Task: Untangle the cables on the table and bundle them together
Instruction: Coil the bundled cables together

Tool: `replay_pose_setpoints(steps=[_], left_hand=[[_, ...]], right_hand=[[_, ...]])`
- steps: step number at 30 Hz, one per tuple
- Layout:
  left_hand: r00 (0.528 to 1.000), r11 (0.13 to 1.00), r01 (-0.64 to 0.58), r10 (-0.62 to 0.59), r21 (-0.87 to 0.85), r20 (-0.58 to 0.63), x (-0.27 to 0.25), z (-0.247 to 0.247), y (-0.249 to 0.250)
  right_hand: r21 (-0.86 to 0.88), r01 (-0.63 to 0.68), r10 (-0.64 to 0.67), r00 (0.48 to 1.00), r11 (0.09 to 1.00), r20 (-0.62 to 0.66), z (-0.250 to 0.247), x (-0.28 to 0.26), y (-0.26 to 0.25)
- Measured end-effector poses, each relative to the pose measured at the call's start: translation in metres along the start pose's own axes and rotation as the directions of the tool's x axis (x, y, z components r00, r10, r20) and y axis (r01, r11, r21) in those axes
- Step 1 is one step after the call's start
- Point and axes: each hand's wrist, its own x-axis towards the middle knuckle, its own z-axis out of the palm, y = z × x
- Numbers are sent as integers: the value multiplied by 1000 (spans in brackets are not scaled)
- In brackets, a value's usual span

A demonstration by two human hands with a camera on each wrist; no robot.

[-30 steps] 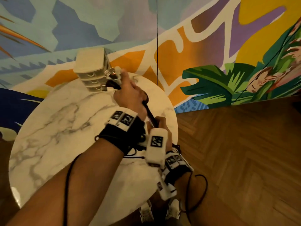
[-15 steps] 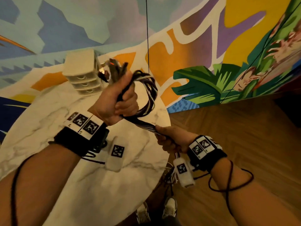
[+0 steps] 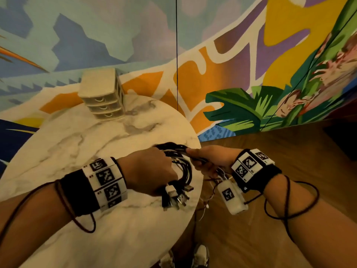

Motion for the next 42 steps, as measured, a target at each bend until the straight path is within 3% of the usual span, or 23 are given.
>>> replay_pose_setpoints(steps=[6,10,14,18,22,25,27,30,32,35,37,40,42], left_hand=[[975,982,183,-175,52,-135,9,13,-24],[933,988,103,-57,112,-355,3,21,-28],[934,993,84,-50,79,-353,10,19,-31],[916,965,260,-239,24,-321,13,20,-38],[810,895,401,-446,-194,-381,10,30,-48],[752,811,513,-583,-280,-309,16,36,-49],[696,768,538,-637,-347,-331,19,38,-46],[592,702,510,-706,-497,-390,21,43,-44],[547,665,420,-729,-618,-412,20,49,-43],[541,621,272,-730,-735,-417,19,56,-41],[496,543,163,-767,-824,-408,21,56,-39],[475,485,79,-786,-871,-395,28,49,-36],[477,443,43,-797,-895,-371,31,41,-34]], right_hand=[[65,176,-166,976,982,-138,8,-2,-20],[51,158,-149,977,986,-152,3,-10,-27],[57,152,-142,978,987,-150,5,-15,-28],[31,199,-190,964,980,-187,14,-18,-35],[41,210,-201,965,977,-169,23,-24,-36],[22,246,-237,950,969,-202,38,-21,-40],[-10,303,-296,923,953,-246,46,-16,-42],[-32,374,-366,881,927,-299,47,-12,-44],[13,373,-352,885,928,-305,44,-12,-44],[85,330,-294,912,940,-287,40,-13,-43],[119,342,-301,914,932,-272,41,-11,-40],[132,393,-346,895,910,-282,51,-7,-38],[42,439,-406,859,897,-312,57,-5,-37]])
